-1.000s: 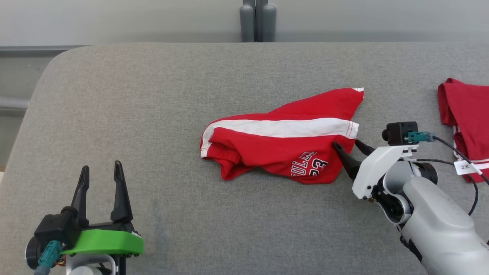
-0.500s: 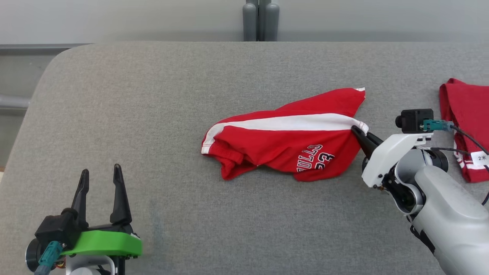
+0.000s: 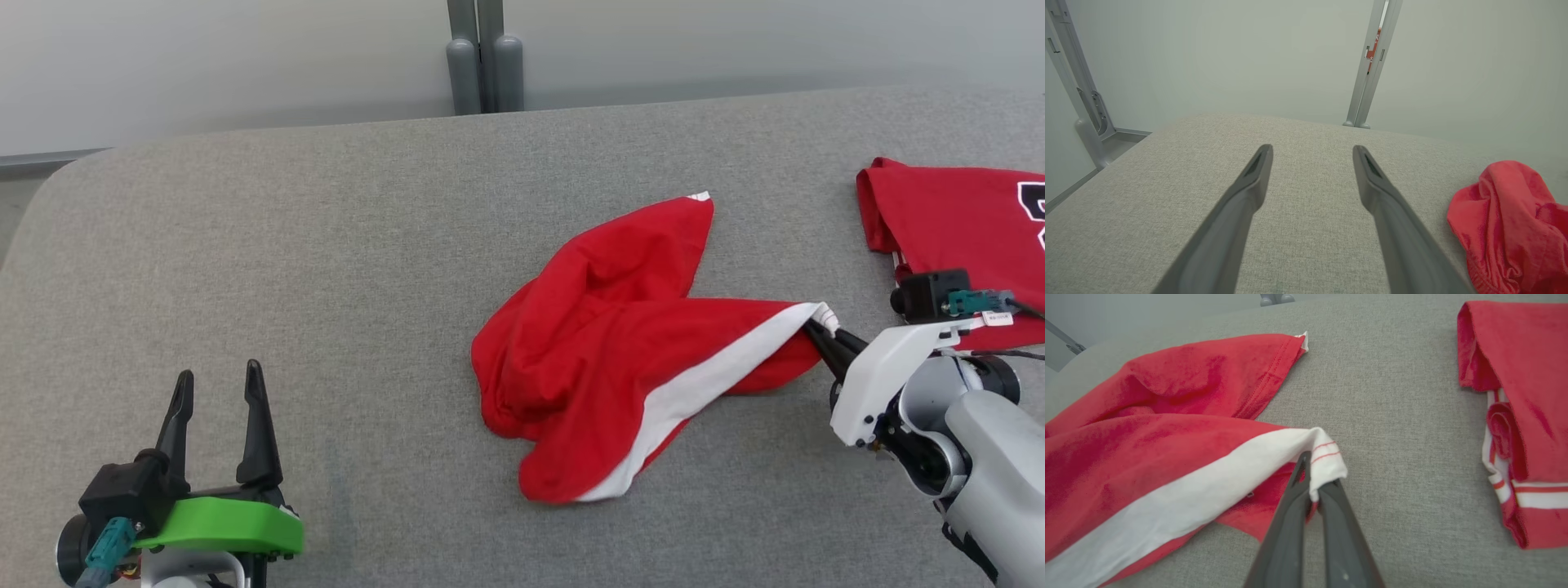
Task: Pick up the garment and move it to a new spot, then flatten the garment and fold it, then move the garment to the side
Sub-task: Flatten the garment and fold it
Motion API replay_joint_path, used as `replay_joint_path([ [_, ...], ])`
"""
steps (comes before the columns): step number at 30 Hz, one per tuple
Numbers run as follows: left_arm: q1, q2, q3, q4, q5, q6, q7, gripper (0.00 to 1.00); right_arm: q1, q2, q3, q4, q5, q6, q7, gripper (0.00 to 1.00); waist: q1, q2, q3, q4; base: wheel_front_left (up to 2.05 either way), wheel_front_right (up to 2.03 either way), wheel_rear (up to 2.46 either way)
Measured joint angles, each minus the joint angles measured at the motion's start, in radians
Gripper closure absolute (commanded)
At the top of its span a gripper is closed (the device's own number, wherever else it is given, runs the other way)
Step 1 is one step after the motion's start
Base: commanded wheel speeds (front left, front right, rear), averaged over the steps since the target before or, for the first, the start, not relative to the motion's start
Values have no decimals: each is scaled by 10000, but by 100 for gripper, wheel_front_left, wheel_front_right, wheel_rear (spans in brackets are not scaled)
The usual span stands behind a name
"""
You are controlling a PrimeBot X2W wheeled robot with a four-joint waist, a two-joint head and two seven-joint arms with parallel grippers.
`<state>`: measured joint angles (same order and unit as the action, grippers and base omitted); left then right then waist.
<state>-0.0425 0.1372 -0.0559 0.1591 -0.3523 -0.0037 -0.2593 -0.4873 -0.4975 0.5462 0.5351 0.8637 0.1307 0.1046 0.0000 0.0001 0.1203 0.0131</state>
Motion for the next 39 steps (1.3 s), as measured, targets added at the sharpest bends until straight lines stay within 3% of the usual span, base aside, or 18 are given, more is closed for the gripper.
replay_joint_path([
  [1, -1, 4, -10, 12, 0, 0, 15, 0, 61, 69, 35, 17, 44, 0, 0, 56, 0, 0, -10, -19, 0, 0, 0],
  [2, -1, 6, -17, 19, -2, 0, 15, 0, 96, 121, 63, 50, 50, 0, 2, 35, 0, 0, -20, -27, 0, 0, 0],
  [3, -1, 8, -25, 29, -15, 0, 19, 0, 117, 169, 84, 146, 48, 0, 46, 0, 0, 0, -35, -32, 0, 0, 0],
  [10, 13, 69, -2, 67, -79, 36, 27, 0, 296, 272, 19, 700, -65, 0, 408, 0, 0, 0, -202, 5, 0, 0, 0],
  [16, 211, 182, 121, -59, -151, 132, 27, 0, 426, 44, -573, 757, -466, 0, 67, 0, 0, 0, -364, 18, 0, 0, 0],
  [24, 405, 217, 111, -222, -182, 217, 69, 0, 822, -10, -1806, -522, -1126, 0, -1661, 0, 0, 0, -576, -28, 0, 0, 0],
  [31, 531, 257, 63, -370, -215, 291, 117, 0, 1407, 830, -2571, -1783, -2117, 0, -3018, 0, 0, 0, -687, -100, 0, 0, 0],
  [39, 535, 251, -46, -405, -299, 290, 127, 0, 2240, 1850, -3062, -2508, -2859, 0, -3494, 0, -1, 0, -623, -129, 0, 0, 0],
])
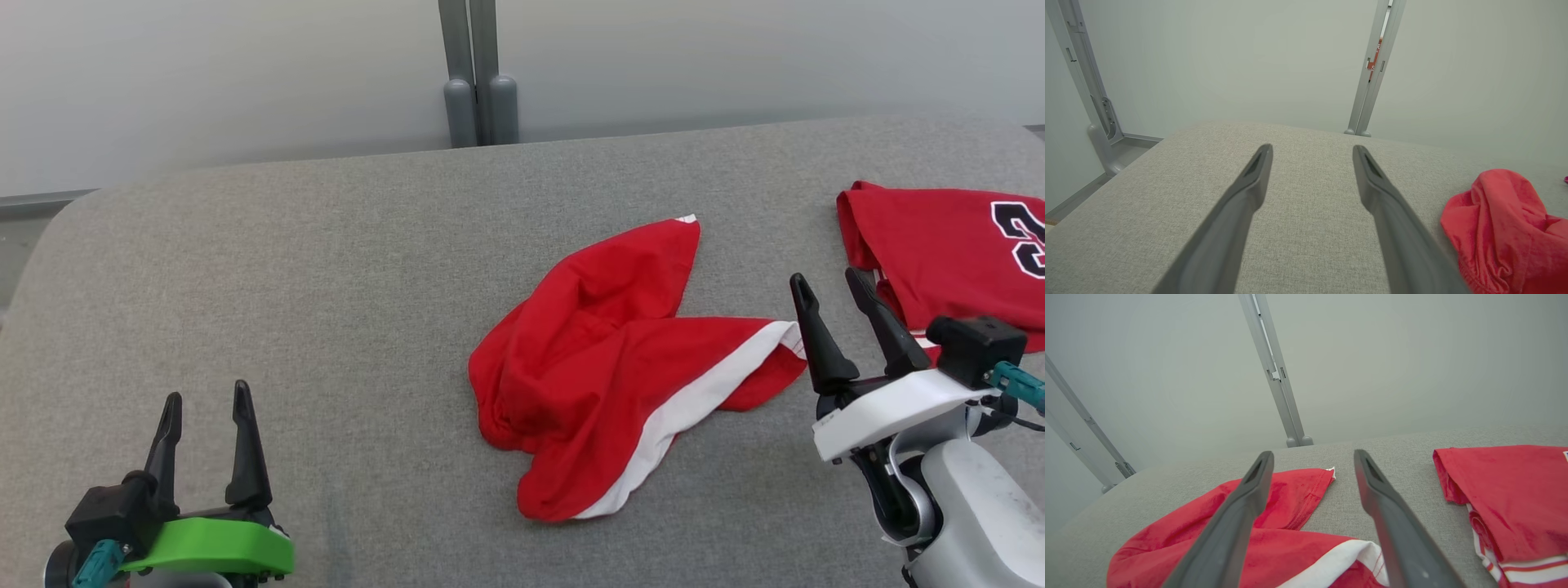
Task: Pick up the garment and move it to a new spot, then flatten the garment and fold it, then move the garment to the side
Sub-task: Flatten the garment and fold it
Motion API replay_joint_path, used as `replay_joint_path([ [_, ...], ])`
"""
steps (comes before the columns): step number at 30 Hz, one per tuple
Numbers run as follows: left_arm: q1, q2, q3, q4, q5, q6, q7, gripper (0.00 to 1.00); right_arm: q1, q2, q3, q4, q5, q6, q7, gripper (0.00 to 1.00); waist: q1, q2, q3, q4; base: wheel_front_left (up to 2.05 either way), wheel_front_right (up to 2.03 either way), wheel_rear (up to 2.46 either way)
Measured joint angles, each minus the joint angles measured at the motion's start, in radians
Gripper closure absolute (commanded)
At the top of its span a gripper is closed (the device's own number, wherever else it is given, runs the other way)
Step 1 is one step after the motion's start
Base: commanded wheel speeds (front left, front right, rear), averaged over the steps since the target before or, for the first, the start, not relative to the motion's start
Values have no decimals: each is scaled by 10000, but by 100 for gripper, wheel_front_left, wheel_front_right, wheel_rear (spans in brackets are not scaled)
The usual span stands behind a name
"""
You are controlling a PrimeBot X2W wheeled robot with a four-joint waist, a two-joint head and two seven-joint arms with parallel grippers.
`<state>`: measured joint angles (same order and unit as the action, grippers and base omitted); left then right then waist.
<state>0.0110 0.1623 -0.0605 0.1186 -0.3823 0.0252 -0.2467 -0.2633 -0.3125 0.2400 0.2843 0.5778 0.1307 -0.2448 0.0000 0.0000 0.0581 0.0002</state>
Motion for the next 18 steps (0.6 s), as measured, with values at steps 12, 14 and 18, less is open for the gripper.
replay_joint_path([
  [12, -176, -142, -1095, -336, 25, -366, 1306, 0, 164, 144, -230, -173, -389, 0, 25, 0, 0, 0, 155, -80, 0, 0, 0],
  [14, -318, -242, -1530, -343, -115, -610, 2050, 0, 163, 146, -272, -211, -424, 0, 59, 0, 0, 0, 226, -77, 0, 0, 0],
  [18, -616, -481, -2387, -205, -698, -1053, 3572, 0, 136, 144, -324, -245, -454, 0, 144, 0, 0, 0, 380, -88, 0, 0, 0],
])
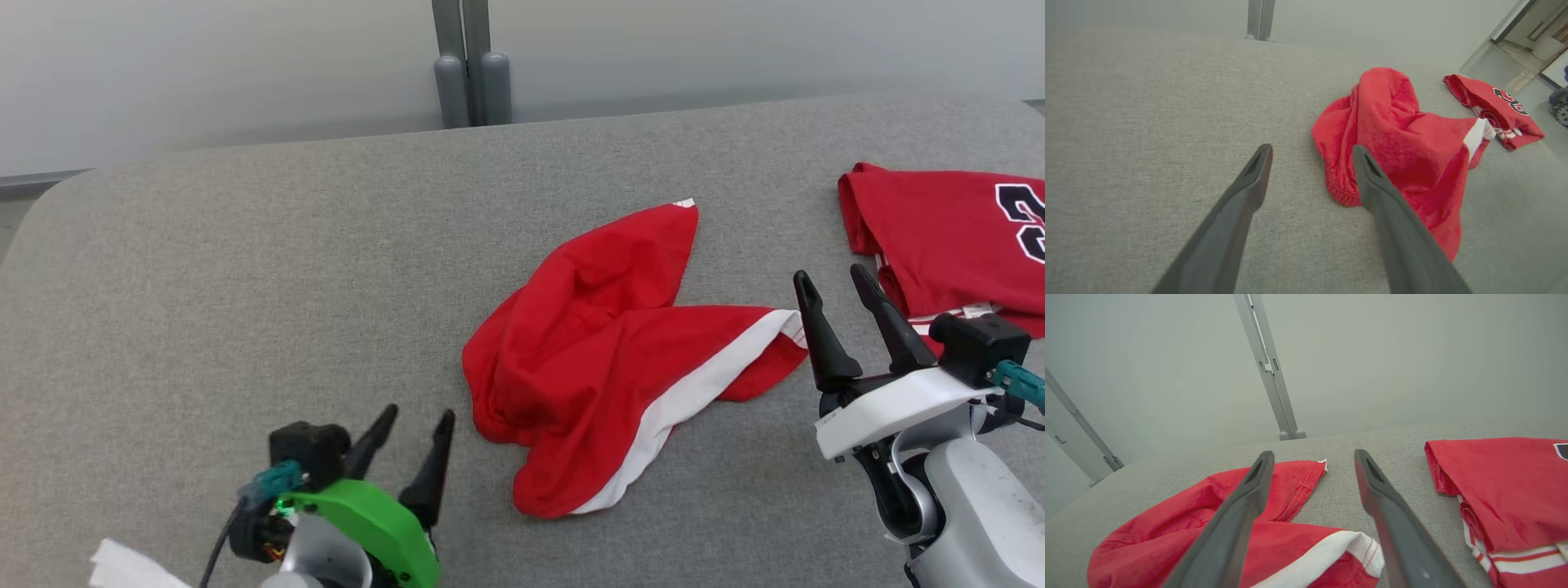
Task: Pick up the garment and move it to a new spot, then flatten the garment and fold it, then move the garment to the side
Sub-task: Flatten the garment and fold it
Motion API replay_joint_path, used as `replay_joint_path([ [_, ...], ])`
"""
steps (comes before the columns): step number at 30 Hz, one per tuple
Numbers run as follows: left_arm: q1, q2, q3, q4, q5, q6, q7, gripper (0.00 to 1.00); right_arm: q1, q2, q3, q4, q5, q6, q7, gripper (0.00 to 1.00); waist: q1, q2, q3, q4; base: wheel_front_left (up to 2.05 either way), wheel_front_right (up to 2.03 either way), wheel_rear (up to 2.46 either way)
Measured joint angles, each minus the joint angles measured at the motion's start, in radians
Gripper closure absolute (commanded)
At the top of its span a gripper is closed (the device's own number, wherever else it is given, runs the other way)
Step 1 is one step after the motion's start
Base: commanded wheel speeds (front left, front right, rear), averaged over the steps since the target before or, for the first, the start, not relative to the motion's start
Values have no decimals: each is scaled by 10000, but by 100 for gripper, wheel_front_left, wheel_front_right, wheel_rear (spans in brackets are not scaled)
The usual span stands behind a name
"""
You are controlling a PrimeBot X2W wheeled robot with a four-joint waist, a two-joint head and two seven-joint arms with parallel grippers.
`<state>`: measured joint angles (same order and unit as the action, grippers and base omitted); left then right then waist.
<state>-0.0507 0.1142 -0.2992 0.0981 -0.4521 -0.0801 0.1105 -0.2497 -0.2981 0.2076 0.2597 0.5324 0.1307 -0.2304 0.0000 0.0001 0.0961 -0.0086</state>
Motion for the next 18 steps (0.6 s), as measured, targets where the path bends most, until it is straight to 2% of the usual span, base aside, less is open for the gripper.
replay_joint_path([
  [6, -383, -109, -997, 376, -989, -337, 1996, 0, -229, 4, 67, -59, -73, 0, 90, 0, 0, 0, 238, -215, 0, 0, 0],
  [13, -228, 65, -1160, 270, -2159, -389, 3547, 0, -259, 21, 10, -10, -100, 0, 86, 0, 0, 0, 465, -620, 0, 0, 0],
  [18, -23, 322, -1241, -13, -2917, -431, 4222, 0, -293, 52, 8, 73, -100, 0, 73, 0, 0, 0, 620, -852, 0, 0, 0],
])
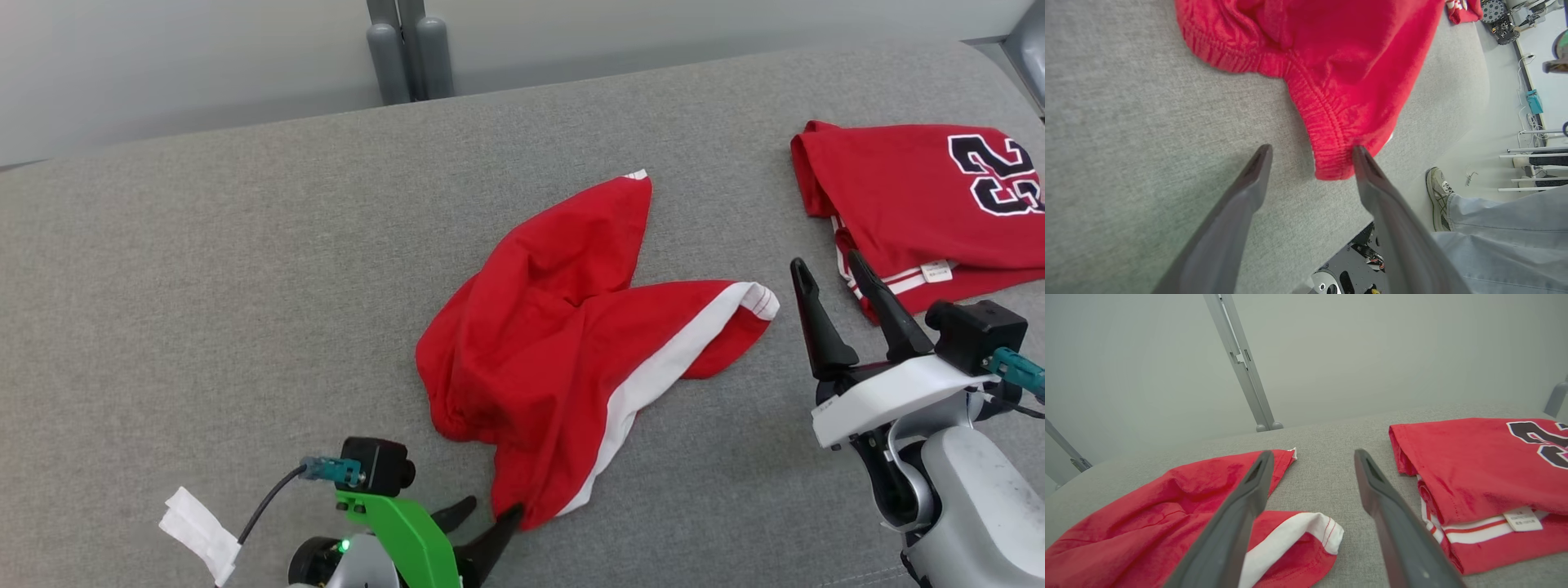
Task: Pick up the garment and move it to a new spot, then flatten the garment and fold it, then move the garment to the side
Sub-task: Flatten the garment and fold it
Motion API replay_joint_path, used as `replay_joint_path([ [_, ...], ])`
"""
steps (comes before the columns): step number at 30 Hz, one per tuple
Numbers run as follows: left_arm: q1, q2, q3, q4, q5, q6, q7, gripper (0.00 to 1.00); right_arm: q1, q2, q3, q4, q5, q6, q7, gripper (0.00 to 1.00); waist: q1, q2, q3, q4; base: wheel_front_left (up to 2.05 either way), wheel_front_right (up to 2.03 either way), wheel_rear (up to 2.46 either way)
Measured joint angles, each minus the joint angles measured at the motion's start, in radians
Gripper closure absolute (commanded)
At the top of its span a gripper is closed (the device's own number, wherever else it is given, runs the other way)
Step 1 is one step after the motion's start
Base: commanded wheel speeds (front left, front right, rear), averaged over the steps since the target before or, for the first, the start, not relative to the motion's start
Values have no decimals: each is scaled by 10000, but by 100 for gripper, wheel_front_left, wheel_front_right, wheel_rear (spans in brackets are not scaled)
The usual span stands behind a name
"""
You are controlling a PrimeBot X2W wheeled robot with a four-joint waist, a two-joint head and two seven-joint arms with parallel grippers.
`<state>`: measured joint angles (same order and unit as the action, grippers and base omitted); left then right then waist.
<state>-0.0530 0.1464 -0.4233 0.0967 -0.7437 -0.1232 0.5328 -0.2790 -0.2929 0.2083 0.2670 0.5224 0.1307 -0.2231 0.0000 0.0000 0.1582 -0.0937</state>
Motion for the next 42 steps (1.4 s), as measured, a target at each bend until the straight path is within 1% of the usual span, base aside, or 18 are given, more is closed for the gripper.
replay_joint_path([
  [3, 87, 17, -171, -180, -523, -12, 332, 0, -33, 6, 25, 54, 0, 0, -31, 0, 0, 0, 67, -96, 0, 0, 0],
  [6, 82, 21, -219, -339, -819, -42, 290, 0, -81, 6, 29, 102, 0, 0, -35, 0, 0, 0, 123, -144, 0, 0, 0],
  [8, 58, 84, -272, -290, -865, -42, 201, 26, -139, 8, 59, 132, 0, 0, -48, 0, 0, 0, 142, -168, 0, 0, 0],
  [9, 39, 119, -272, -267, -865, -44, 134, 45, -145, 10, 81, 138, 0, 0, -48, 0, 0, 0, 144, -178, 0, 0, 0],
  [10, 7, 151, -278, -244, -892, -44, 82, 53, -145, 13, 102, 148, 0, 0, -48, 0, 0, 0, 146, -187, 0, 0, 0],
  [11, -20, 159, -288, -249, -940, -44, 8, 56, -146, 13, 105, 157, 0, 0, -52, 0, 0, 0, 147, -189, 0, 0, 0],
  [12, -41, 180, -290, -268, -1034, -46, -73, 65, -147, 4, 100, 169, 2, 0, -73, 0, 0, 0, 144, -186, 0, 0, 0],
  [13, -50, 194, -293, -303, -1085, -46, -115, 85, -149, -4, 96, 173, 0, 0, -73, 0, 0, 0, 139, -182, 0, 0, 0],
  [14, -52, 244, -301, -349, -1087, -50, -186, 100, -149, -12, 88, 182, 2, 0, -73, 0, 0, 0, 132, -173, 0, 0, 0],
  [20, -112, 568, -167, -773, -1093, -56, -738, 100, -147, -17, 59, 217, 2, 0, -73, 0, 0, 0, 62, -76, 0, 0, 0],
  [26, -113, 1266, 755, -1072, -976, 276, -1216, 100, -140, 2, 98, 249, 17, 0, -67, 0, 0, 0, 1, 58, 0, 0, 0],
  [28, -104, 1429, 1028, -1116, -1012, 316, -1285, 100, -140, 6, 111, 263, 21, 0, -63, 0, 0, 0, 2, 79, 0, 0, 0],
  [30, -113, 1547, 1304, -1057, -1133, 372, -1350, 100, -140, 10, 148, 268, 35, 0, -59, 0, 0, 0, 17, 87, 0, 0, 0],
  [32, -123, 1822, 1488, -780, -1076, 454, -1360, 100, -143, 15, 192, 286, 38, 0, -58, 0, 0, 0, 36, 71, 0, 0, 0],
  [38, -146, 1804, 1484, -12, -1087, 481, -1440, 100, -184, 12, 282, 345, 92, 0, -17, 0, 0, 0, 75, -54, 0, 0, 0],
  [39, -146, 1747, 1436, 71, -1089, 464, -1469, 76, -185, 4, 284, 359, 109, 0, -17, 0, 0, 0, 76, -77, 0, 0, 0],
  [41, -146, 1714, 1348, 198, -1070, 439, -1534, 0, -185, -13, 284, 385, 111, 0, -17, 0, 0, 0, 61, -103, 0, 0, 0],
  [42, -146, 1730, 1338, 255, -1009, 441, -1603, 0, -185, -23, 286, 410, 111, 0, -17, 0, 0, 0, 46, -109, 0, 0, 0],
])
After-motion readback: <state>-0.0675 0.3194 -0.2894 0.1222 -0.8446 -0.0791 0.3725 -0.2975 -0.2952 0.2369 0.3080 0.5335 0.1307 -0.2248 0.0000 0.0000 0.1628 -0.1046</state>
